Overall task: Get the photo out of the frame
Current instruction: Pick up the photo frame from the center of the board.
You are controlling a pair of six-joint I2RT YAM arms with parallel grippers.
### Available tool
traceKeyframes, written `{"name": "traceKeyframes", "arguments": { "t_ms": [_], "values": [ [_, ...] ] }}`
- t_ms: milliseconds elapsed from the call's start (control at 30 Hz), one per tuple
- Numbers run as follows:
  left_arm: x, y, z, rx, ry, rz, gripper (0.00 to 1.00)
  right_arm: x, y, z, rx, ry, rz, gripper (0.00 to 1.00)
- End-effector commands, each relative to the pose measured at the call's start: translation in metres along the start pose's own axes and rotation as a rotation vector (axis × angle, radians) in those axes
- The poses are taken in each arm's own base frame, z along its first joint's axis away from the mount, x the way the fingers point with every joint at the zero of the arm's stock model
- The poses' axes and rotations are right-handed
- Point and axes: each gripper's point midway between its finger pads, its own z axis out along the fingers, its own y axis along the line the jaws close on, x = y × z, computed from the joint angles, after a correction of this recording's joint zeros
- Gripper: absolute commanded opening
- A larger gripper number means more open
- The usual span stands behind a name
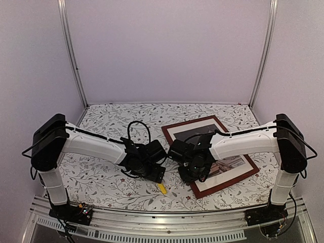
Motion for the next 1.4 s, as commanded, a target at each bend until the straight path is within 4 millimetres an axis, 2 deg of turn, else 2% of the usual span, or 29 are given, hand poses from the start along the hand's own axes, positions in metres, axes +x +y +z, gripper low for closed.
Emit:
{"name": "traceKeyframes", "arguments": {
  "t_ms": [0,167,300,500,667,867,1033,1133,1233,1367],
  "values": [
    [0.022,-0.021,-0.017,0.101,0.111,-0.075,0.93,-0.013,0.011,-0.009,-0.033,-0.032,0.013,0.13],
    [0.034,-0.020,-0.024,0.019,0.164,-0.084,0.92,-0.014,0.011,-0.013,-0.043,-0.051,-0.001,0.13],
    [0.045,-0.018,-0.021,-0.004,0.193,-0.121,0.87,-0.022,0.014,-0.019,-0.056,-0.084,-0.028,0.13],
    [0.052,-0.041,-0.008,-0.049,0.199,-0.106,0.83,-0.034,0.014,-0.027,-0.054,-0.143,-0.061,0.13],
    [0.066,-0.043,-0.001,-0.077,0.224,-0.115,0.73,-0.035,0.013,-0.030,-0.067,-0.163,-0.067,0.13],
    [0.083,-0.030,-0.004,-0.114,0.248,-0.120,0.49,-0.035,0.011,-0.035,-0.082,-0.184,-0.052,0.13],
    [0.086,-0.008,-0.009,-0.155,0.236,-0.120,0.29,-0.033,0.011,-0.032,-0.089,-0.180,-0.038,0.13],
    [0.085,0.016,-0.012,-0.184,0.222,-0.127,0.19,-0.035,0.016,-0.031,-0.101,-0.176,-0.035,0.13],
    [0.075,0.043,-0.014,-0.204,0.199,-0.149,0.13,-0.039,0.025,-0.031,-0.118,-0.170,-0.043,0.12],
    [0.062,0.088,-0.016,-0.235,0.165,-0.176,0.12,-0.046,0.038,-0.026,-0.137,-0.157,-0.059,0.12]
  ]
}}
